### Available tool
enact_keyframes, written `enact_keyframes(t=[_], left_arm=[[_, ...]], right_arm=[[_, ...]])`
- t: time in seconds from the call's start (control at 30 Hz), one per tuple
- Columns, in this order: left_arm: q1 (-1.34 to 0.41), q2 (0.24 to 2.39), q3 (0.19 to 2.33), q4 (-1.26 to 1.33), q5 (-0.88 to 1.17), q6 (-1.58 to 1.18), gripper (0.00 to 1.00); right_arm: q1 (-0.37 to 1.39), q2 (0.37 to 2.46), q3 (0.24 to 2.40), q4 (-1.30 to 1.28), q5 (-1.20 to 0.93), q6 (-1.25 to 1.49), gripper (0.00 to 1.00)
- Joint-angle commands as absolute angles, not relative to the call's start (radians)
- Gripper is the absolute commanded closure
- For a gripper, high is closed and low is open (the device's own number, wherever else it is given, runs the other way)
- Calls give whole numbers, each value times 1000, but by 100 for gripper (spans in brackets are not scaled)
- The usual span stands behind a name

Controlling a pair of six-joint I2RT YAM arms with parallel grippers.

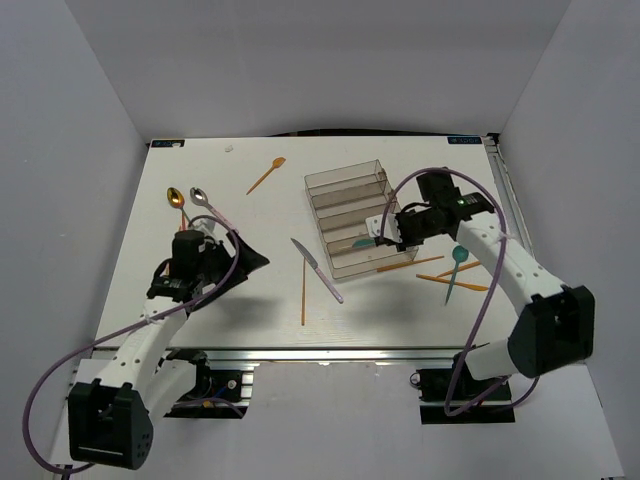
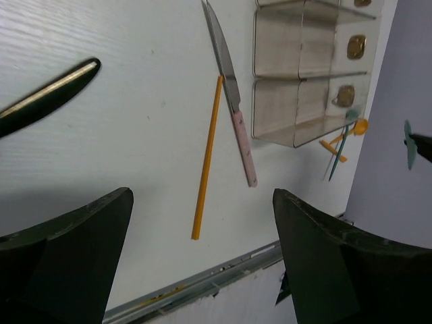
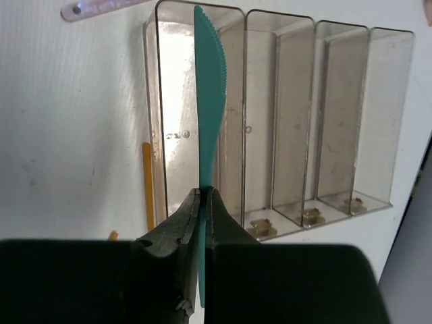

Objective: Sort the eating utensils into containers

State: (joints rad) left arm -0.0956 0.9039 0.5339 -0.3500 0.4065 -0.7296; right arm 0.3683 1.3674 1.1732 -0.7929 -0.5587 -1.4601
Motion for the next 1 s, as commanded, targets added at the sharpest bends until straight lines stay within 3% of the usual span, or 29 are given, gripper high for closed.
enact_keyframes(t=[0.0, 0.37, 0.6, 0.7, 0.8, 0.97], left_arm=[[-204, 929, 543, -322, 319, -825, 5], [-366, 1026, 591, -321, 181, -1000, 20], [-492, 1158, 667, -334, 114, -1147, 24], [-546, 1244, 757, -400, 63, -1181, 26], [-571, 1333, 849, -465, 46, -1219, 27], [-606, 1512, 986, -558, 48, -1302, 42]], right_arm=[[385, 1474, 1235, -790, -523, -1614, 96], [448, 1603, 1217, -635, -492, -1539, 94], [446, 1634, 1183, -514, -433, -1442, 53], [439, 1623, 1207, -512, -449, -1405, 41], [419, 1611, 1252, -528, -498, -1312, 38], [355, 1556, 1315, -526, -627, -1087, 38]])
